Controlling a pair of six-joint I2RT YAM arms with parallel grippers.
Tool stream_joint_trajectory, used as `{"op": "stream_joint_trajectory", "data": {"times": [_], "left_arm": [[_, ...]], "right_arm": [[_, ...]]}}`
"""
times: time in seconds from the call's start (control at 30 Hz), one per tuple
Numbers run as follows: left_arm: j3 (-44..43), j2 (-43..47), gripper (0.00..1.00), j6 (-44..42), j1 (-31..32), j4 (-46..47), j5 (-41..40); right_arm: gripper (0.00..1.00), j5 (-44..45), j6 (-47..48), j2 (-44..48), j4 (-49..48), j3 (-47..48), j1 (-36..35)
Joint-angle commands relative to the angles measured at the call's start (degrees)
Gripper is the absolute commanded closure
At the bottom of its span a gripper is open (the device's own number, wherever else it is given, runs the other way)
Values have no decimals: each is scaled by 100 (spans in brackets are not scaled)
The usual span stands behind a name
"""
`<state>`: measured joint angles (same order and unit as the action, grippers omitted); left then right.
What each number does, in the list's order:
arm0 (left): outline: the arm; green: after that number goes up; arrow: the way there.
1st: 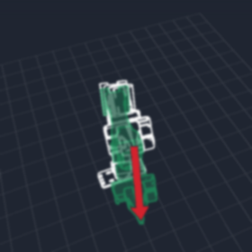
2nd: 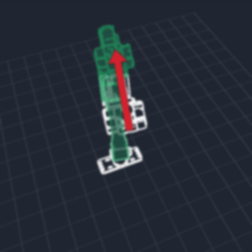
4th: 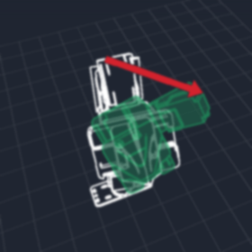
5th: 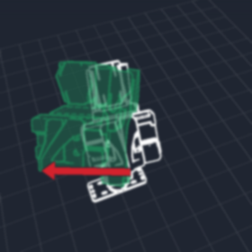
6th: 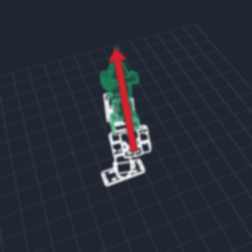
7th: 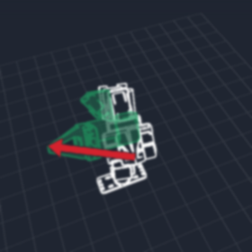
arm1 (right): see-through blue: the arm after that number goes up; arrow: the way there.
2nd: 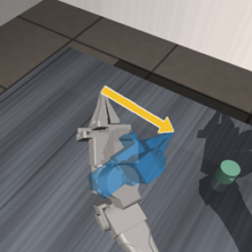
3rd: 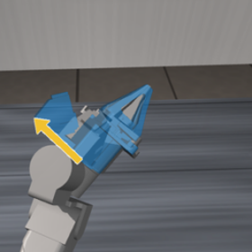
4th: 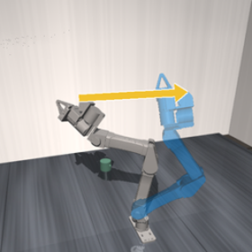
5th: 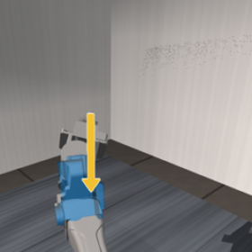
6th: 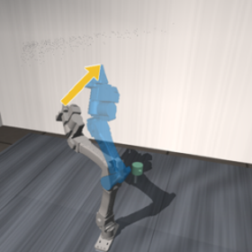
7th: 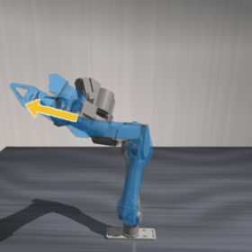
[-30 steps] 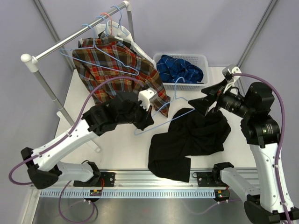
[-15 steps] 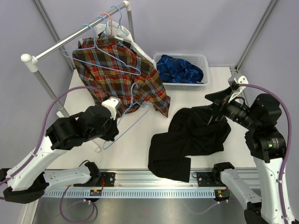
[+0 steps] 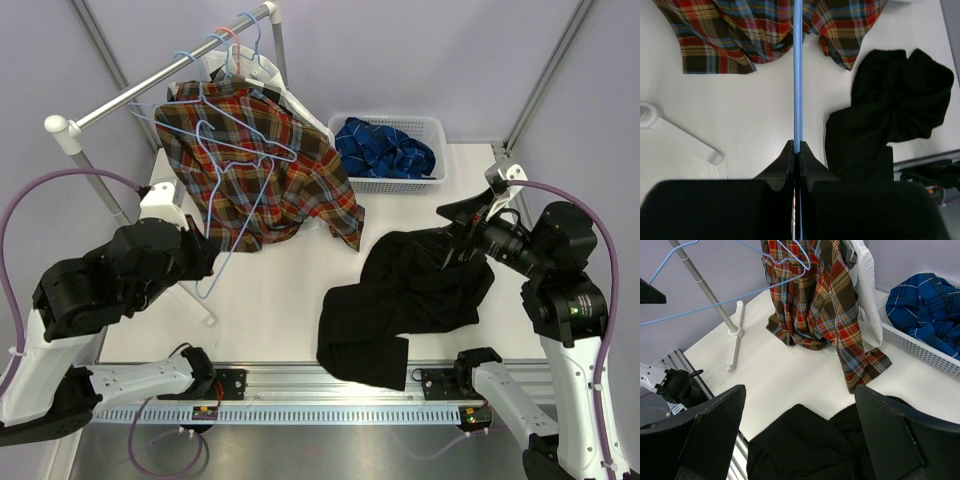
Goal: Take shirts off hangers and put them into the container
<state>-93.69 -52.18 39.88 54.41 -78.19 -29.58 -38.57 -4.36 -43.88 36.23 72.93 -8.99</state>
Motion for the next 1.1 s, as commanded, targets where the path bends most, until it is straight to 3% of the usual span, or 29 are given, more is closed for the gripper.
{"op": "stream_joint_trajectory", "data": {"times": [0.0, 0.23, 0.57, 0.73, 1.07], "left_arm": [[-334, -178, 100, 537, -10, -1040, -1161], [-405, -353, 100, 662, -185, -1058, -1849], [140, -538, 100, 803, -1116, -777, -2323], [220, -600, 100, 566, -1135, 40, -2560], [-360, -1285, 100, 416, -1266, 348, -3686]], "right_arm": [[0, -37, -100, 55, -160, 11, 3], [1, -19, -91, 125, -142, -15, 3], [1, -265, -328, 143, -467, -217, -6], [0, -388, -416, 186, -564, -331, -6], [0, -512, -583, 266, -679, -551, -6]]}}
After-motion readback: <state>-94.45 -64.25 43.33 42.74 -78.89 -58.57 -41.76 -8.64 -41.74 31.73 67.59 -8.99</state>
